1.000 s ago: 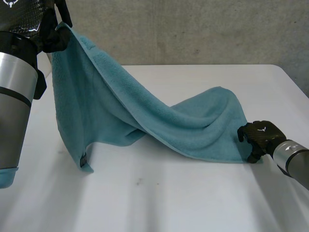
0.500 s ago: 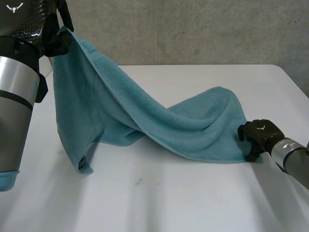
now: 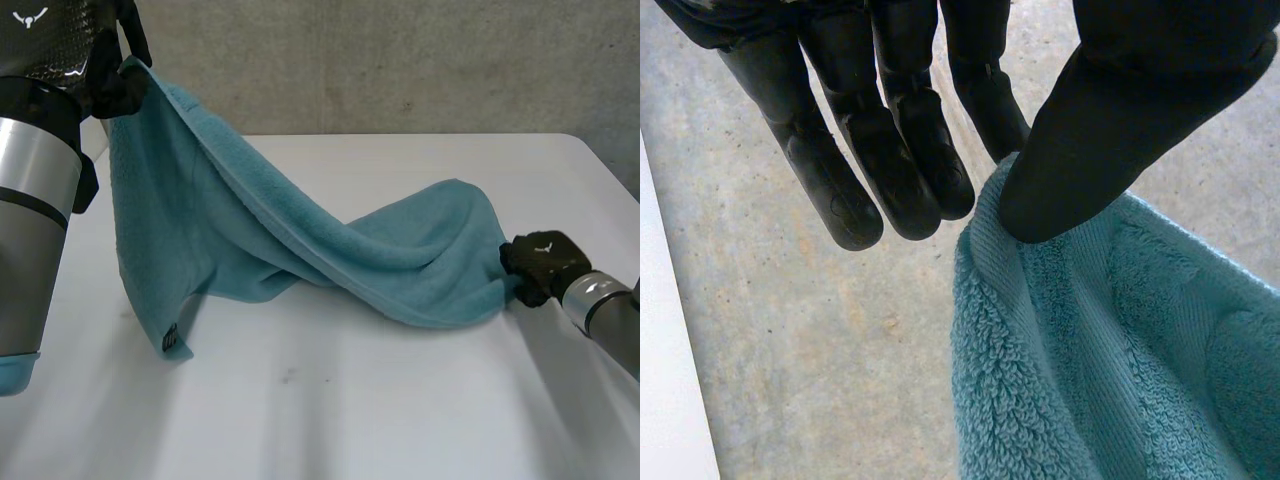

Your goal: Fold the laundry

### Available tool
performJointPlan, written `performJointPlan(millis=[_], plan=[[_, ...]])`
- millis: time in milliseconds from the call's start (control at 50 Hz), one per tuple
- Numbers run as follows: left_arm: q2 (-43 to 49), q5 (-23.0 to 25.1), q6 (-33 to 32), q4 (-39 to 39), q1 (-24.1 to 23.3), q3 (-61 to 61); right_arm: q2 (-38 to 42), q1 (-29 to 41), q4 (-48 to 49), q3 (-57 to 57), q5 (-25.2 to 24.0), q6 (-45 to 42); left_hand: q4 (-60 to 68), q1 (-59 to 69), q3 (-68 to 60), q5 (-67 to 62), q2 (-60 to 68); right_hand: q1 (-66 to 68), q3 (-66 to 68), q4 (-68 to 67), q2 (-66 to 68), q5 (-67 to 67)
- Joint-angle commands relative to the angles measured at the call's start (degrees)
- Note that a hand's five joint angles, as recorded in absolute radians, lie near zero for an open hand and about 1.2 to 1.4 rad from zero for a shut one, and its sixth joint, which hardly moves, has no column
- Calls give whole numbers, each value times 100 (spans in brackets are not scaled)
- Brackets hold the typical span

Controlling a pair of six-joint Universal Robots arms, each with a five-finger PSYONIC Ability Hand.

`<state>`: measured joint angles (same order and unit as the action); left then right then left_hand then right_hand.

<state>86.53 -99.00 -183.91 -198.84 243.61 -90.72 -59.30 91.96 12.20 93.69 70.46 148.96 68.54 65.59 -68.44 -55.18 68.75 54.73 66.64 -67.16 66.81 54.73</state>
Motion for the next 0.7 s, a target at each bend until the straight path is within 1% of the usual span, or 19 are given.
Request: performJointPlan(millis=[20, 60, 80, 120, 140, 180, 200, 220, 240, 280, 300, 340, 400, 480, 540, 580, 600, 640, 700], plan=[[4, 13, -31, 56, 257, -95, -1022, -56, -7, 9, 214, 54, 1146, 1441, -1156, -1482, 1125, 2527, 1336, -1284, 1319, 1527], [-4, 22, -57, 126, 476, -217, -1529, -230, -435, 9, 232, -16, 1146, 1441, -1156, -1482, 1125, 2527, 1336, -1284, 1319, 1527], [-4, 22, -57, 126, 477, -218, -1532, -231, -438, 9, 232, -17, 1146, 1441, -1156, -1482, 1125, 2527, 1336, -1284, 1319, 1527], [-48, 56, -101, 371, 713, -410, -1978, -642, -1294, -122, 171, -165, 1146, 1441, -1156, -1482, 1125, 2527, 1336, -1284, 1319, 1527], [-48, 57, -101, 372, 714, -411, -1980, -644, -1299, -123, 170, -166, 1146, 1441, -1156, -1482, 1125, 2527, 1336, -1284, 1319, 1527], [-83, 223, -180, 792, 854, -560, -2435, -1239, -2340, -280, 100, -638, 1146, 1441, -1156, -1482, 1125, 2527, 1336, -1284, 1319, 1527], [-83, 224, -180, 794, 855, -561, -2437, -1242, -2345, -281, 100, -640, 1146, 1441, -1156, -1482, 1125, 2527, 1336, -1284, 1319, 1527], [-92, 346, -258, 1038, 907, -639, -2602, -1529, -2858, -359, 83, -1049, 1146, 1441, -1156, -1482, 1125, 2527, 1336, -1284, 1319, 1527], [-92, 347, -259, 1040, 908, -640, -2604, -1532, -2863, -360, 82, -1054, 1146, 1441, -1156, -1482, 1125, 2527, 1336, -1284, 1319, 1527], [-92, 583, -478, 1487, 1083, -858, -2770, -2013, -3817, -430, 39, -2094, 1146, 1441, -1156, -1482, 1125, 2527, 1336, -1284, 1319, 1527], [-92, 584, -479, 1489, 1084, -860, -2771, -2015, -3821, -430, 38, -2099, 1146, 1441, -1156, -1482, 1125, 2527, 1336, -1284, 1319, 1527], [-83, 811, -794, 1769, 1250, -1131, -2788, -2234, -4670, -378, -14, -2965, 1146, 1441, -1156, -1482, 1125, 2527, 1336, -1284, 1319, 1527], [-14, 1023, -1084, 1840, 1312, -1368, -2797, -2218, -5077, -203, -76, -3321, 1146, 1441, -1156, -1482, 1125, 2527, 1336, -1284, 1319, 1527], [198, 1138, -1243, 1840, 1303, -1519, -2753, -2112, -5026, 27, -93, -3321, 1146, 1441, -1156, -1482, 1125, 2527, 1336, -1284, 1319, 1527], [725, 1147, -1305, 1849, 1251, -1440, -2384, -2024, -4727, 132, -173, -3304, 1146, 1441, -1156, -1482, 1125, 2527, 1336, -1284, 1319, 1527], [1267, 1155, -1349, 1849, 1242, -1134, -1789, -1771, -4385, -34, -120, -3146, 1146, 1441, -1156, -1482, 1125, 2527, 1336, -1284, 1319, 1527], [1270, 1155, -1349, 1849, 1242, -1132, -1787, -1769, -4384, -35, -120, -3145, 1146, 1441, -1156, -1482, 1125, 2527, 1336, -1284, 1319, 1527], [1812, 1147, -1427, 1832, 1242, -617, -1393, -1271, -4191, -655, -24, -2700, 1146, 1441, -1156, -1482, 1125, 2527, 1336, -1284, 1319, 1527], [2026, 1103, -1507, 1823, 1215, -236, -1224, -1022, -4129, -1125, 74, -2381, 1146, 1441, -1156, -1482, 1125, 2527, 1336, -1284, 1319, 1527]])
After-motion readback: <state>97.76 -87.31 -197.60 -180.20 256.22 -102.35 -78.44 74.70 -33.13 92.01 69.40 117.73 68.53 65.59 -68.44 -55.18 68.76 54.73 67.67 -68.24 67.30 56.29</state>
